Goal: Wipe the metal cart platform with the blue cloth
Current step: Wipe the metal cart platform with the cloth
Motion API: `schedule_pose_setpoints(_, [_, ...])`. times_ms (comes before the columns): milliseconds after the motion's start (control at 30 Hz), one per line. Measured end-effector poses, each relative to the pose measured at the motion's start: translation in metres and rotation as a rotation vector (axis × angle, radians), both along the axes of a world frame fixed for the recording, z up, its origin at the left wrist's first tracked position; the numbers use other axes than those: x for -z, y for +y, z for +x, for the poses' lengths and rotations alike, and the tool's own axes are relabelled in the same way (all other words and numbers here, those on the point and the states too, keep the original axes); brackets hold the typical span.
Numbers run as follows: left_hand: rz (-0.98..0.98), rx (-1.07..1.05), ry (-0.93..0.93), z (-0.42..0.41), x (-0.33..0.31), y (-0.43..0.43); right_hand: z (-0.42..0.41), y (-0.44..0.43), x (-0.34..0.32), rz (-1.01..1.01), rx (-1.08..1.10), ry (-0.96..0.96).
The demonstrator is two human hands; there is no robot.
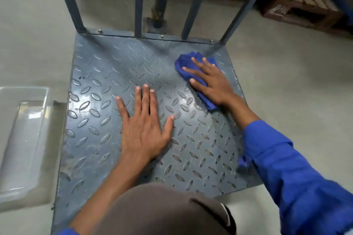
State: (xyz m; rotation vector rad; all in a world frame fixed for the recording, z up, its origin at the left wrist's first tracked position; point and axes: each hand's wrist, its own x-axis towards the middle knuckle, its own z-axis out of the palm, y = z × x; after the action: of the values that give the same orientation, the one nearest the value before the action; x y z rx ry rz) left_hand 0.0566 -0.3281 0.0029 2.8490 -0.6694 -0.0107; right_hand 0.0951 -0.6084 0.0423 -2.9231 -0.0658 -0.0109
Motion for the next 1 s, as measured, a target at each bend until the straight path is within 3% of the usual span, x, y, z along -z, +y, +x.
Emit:
schedule_pose_setpoints(100, [-0.002,0.001,0.010,0.003,0.002,-0.002,-0.024,0.006,0.003,0.035,-0.259,0.000])
schedule_pose_setpoints(167, [0.012,0.007,0.024,0.003,0.001,-0.002,-0.005,-0.023,0.000,0.049,-0.156,-0.005])
schedule_pose_setpoints(267, [0.013,0.010,0.025,0.004,0.001,-0.002,0.027,-0.060,0.000,0.036,0.183,-0.026])
schedule_pose_setpoints(333, [0.024,0.013,0.030,0.005,0.001,-0.002,0.032,-0.055,-0.001,0.025,0.241,0.003])
schedule_pose_setpoints(567, [0.031,-0.004,0.024,0.004,0.000,-0.004,-0.005,0.035,-0.001,0.025,-0.251,0.067])
schedule_pose_setpoints(767, [0.033,-0.025,0.033,0.002,-0.001,0.001,0.052,0.031,-0.007,0.077,0.147,0.047])
schedule_pose_setpoints(900, [-0.007,-0.101,0.046,-0.007,-0.003,0.008,0.011,0.094,-0.001,0.005,-0.262,0.084])
schedule_pose_setpoints(1000, [-0.038,-0.132,0.042,-0.016,-0.004,0.013,0.035,0.080,-0.005,0.073,-0.245,0.083])
